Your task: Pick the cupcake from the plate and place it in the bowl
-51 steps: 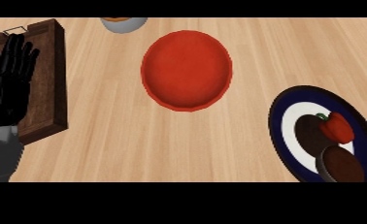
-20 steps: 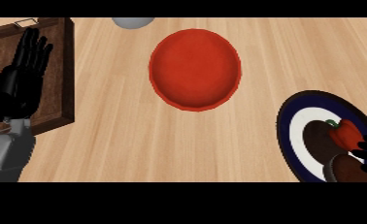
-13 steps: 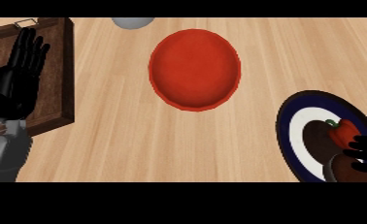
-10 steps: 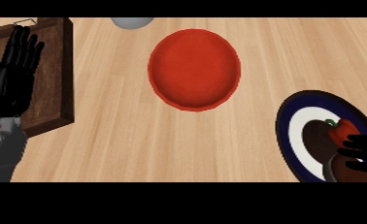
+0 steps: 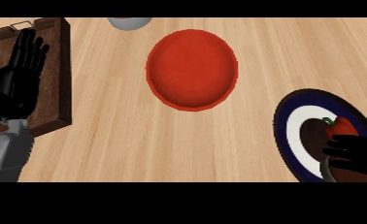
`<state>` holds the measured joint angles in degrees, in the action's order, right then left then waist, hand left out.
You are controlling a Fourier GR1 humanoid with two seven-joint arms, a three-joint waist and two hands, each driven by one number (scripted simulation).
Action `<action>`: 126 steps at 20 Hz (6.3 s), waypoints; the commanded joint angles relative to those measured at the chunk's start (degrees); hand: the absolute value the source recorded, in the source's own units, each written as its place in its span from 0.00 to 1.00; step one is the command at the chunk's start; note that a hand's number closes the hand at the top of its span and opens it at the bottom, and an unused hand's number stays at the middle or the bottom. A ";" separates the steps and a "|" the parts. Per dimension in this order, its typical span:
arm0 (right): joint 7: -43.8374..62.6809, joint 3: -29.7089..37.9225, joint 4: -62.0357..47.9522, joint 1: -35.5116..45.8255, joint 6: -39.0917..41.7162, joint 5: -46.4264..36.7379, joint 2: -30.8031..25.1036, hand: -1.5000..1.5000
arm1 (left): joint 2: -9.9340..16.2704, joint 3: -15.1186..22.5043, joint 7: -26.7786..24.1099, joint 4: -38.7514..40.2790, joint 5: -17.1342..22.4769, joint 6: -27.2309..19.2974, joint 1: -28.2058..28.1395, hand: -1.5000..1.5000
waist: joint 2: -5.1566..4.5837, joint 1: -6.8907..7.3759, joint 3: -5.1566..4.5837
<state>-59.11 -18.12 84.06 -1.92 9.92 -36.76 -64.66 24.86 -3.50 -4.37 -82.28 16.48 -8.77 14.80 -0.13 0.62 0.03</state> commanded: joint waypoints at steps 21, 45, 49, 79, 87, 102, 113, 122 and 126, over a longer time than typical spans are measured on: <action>-7.52 -3.24 -12.06 8.24 -2.10 -6.43 13.04 1.00 | -1.69 -4.51 0.36 -2.20 -1.31 4.07 -2.49 0.50 | 0.12 -0.60 -0.03; 8.78 11.92 -56.48 54.62 -3.18 -9.02 14.73 1.00 | -4.89 1.10 1.84 -1.04 -4.23 3.97 6.40 0.50 | -3.19 8.56 0.40; -0.23 13.90 -59.67 58.58 2.11 -5.87 13.93 1.00 | -4.48 0.25 3.57 -1.56 -3.36 3.79 6.81 0.50 | -2.65 7.89 0.41; 8.89 7.89 -65.31 84.71 26.49 3.43 36.11 1.00 | -4.71 -1.46 2.70 -1.00 -5.35 1.85 2.65 0.50 | -0.55 1.90 -0.05; 14.15 5.00 -63.34 80.60 21.98 3.36 45.93 1.00 | -2.27 -4.36 3.85 -4.44 -3.95 3.15 -0.45 0.50 | -0.07 1.01 -0.01; 27.99 7.10 -69.38 73.01 9.55 2.09 60.64 0.00 | -2.99 -5.25 4.68 -0.60 -4.35 3.98 3.90 0.50 | -0.53 0.58 -0.02; 27.09 24.63 -71.40 76.82 9.53 17.35 54.95 0.00 | -4.95 -3.22 4.67 -3.91 -5.23 4.20 1.25 0.50 | -0.94 1.84 0.02; 28.29 31.03 -76.89 75.68 12.73 21.84 42.36 0.00 | -4.41 -3.88 3.82 -3.40 -4.38 5.92 2.65 0.50 | -2.15 4.25 0.09; 26.10 32.36 -77.43 74.66 17.56 22.98 38.09 0.00 | -5.21 -3.52 1.88 -1.84 -5.37 5.55 2.66 0.50 | -2.82 4.85 0.14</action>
<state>-31.70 12.63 7.56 73.64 23.56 -15.07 -22.02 19.87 -7.14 -1.58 -84.78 11.28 -3.66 18.00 -2.47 4.81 0.12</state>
